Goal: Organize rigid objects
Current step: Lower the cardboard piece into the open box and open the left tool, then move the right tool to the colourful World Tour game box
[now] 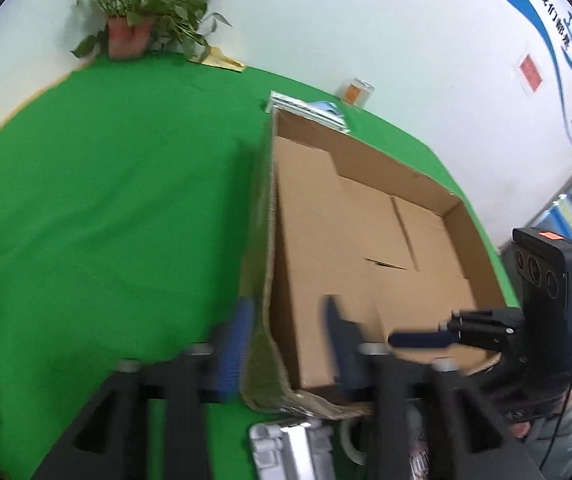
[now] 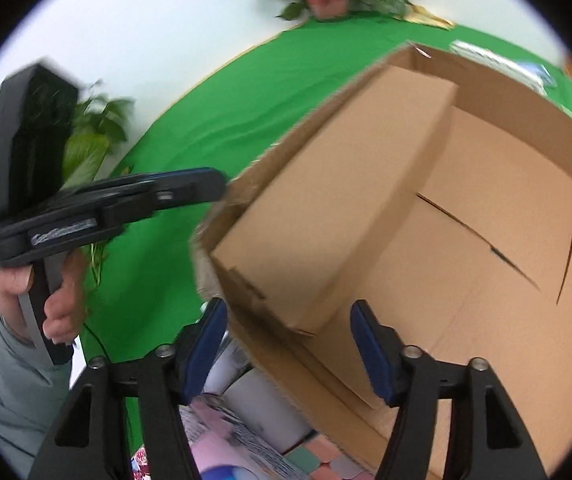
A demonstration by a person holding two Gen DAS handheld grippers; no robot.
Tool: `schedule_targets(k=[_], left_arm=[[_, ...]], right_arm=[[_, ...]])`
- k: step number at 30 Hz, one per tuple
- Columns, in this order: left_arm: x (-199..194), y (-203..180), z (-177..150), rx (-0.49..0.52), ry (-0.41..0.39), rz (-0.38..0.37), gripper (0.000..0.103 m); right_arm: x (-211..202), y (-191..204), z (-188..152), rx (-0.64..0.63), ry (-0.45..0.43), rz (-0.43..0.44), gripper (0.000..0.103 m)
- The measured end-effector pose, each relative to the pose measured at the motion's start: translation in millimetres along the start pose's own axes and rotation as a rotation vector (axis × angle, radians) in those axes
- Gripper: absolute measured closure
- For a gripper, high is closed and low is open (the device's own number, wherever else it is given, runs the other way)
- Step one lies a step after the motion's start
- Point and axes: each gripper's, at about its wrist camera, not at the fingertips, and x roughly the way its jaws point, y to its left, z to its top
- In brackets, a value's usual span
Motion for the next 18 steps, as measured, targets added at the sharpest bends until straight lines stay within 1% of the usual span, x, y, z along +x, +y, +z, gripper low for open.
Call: schedule_targets(k=[1, 2, 3, 4, 5, 7, 9, 10, 11, 12, 13, 14, 15, 16, 17, 18], left_arm=[[3, 2, -1, 0.002, -0.005, 0.005, 0.035], [9, 2, -1, 0.005, 0.017, -0.005, 0.036], [19, 1, -3, 0.008, 0.073, -0.041, 0.041], [24, -1, -5, 0.012, 0.102, -0.067, 0.053], [24, -6, -8, 0.039, 0.094, -0.032, 0.054], [21, -15, -13, 0.079, 0.095, 0.009, 0.054], [17, -15, -16, 0.064, 0.099, 0.003, 0.054], [16, -15, -16, 0.061, 0.102, -0.003, 0.054], [14, -16, -17, 0.062, 0.103, -0.005, 0.054], [10, -18, -21, 0.07, 0.097, 0.009, 0.055], [5, -19, -23, 0.072, 0.086, 0.021, 0.058], [-1, -21, -27, 0.069, 0.059, 0.034, 0.058], [-13, -24, -30, 0.075, 0.021, 0.041, 0.058], [-22, -27, -34, 0.084, -0.018, 0.04, 0.055], [-36, -30, -41, 0.091, -0.067, 0.033, 0.041], [-55, -36, -49, 0.1, -0.133, 0.035, 0.027]], right_arm=[[2, -2, 3, 0.005, 0.0, 0.026, 0.079], [4, 0, 4, 0.004, -0.007, 0.039, 0.08], [7, 5, 4, -0.004, -0.006, 0.033, 0.08], [8, 7, 5, -0.009, -0.01, 0.024, 0.08], [7, 9, 5, -0.009, -0.017, 0.015, 0.08], [8, 11, 2, 0.003, -0.026, 0.015, 0.08], [6, 8, -1, 0.018, -0.03, 0.024, 0.079], [3, 8, -6, 0.024, -0.034, 0.005, 0.079], [-1, 4, -5, 0.018, -0.034, -0.034, 0.073], [-5, 2, -5, 0.008, -0.043, -0.095, 0.06], [-13, 2, -7, -0.005, -0.073, -0.164, 0.052], [-27, 3, -15, 0.001, -0.125, -0.213, 0.032], [-40, 3, -25, 0.022, -0.173, -0.23, 0.017], [-58, 1, -38, 0.064, -0.232, -0.243, 0.016], [-74, -2, -51, 0.105, -0.277, -0.274, 0.015], [-87, -4, -62, 0.128, -0.306, -0.318, 0.011]])
